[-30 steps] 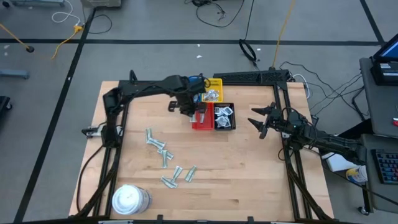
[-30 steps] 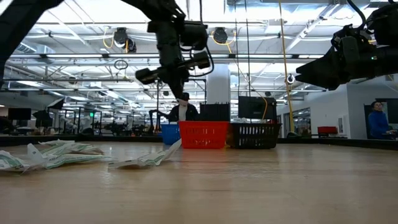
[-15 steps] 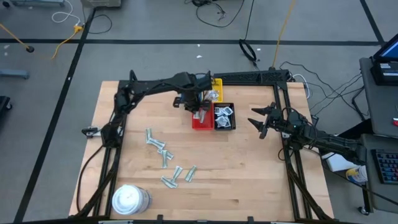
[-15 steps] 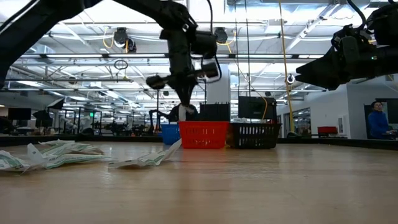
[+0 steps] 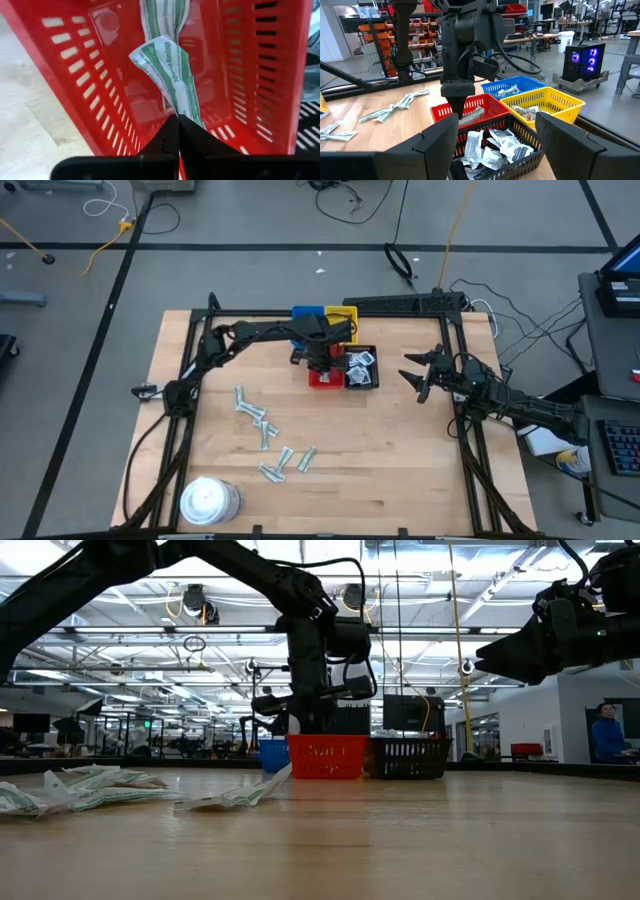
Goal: Pick & Place First Aid Supplies
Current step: Put the bandage pack into the red bin
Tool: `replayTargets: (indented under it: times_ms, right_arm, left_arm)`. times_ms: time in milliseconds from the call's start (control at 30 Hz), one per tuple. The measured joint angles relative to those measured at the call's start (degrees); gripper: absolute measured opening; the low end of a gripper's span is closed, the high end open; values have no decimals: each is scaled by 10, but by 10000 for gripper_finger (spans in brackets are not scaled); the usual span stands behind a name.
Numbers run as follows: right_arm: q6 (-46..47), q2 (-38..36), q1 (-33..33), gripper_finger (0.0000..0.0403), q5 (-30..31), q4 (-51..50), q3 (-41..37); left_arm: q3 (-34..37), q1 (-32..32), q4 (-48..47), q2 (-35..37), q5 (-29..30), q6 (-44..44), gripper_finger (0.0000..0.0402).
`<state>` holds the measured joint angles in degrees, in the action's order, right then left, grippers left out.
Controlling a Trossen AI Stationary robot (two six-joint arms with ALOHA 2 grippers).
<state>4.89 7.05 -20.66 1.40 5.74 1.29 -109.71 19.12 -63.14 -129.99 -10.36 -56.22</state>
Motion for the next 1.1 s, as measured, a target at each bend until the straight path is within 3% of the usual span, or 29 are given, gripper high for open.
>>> replayTargets:
  times_ms: [200, 533, 667, 833, 1100]
  right_arm:
    - [0, 0, 0, 260, 0, 0, 0]
    - [0, 0, 0, 263, 0, 0, 0]
    - [0, 0, 0, 261, 0, 0, 0]
    - [0, 0, 0, 261, 0, 0, 0]
    - [0, 0, 0, 260, 0, 0, 0]
  left_arm:
    - [0, 1, 4, 2, 33, -19, 40]
    - [0, 1, 7, 3, 23, -30, 216]
    - [0, 6, 4, 9, 11, -41, 262]
    - [-1, 12, 3, 31, 12, -45, 289]
    - [-2, 13, -6, 49, 5, -44, 294]
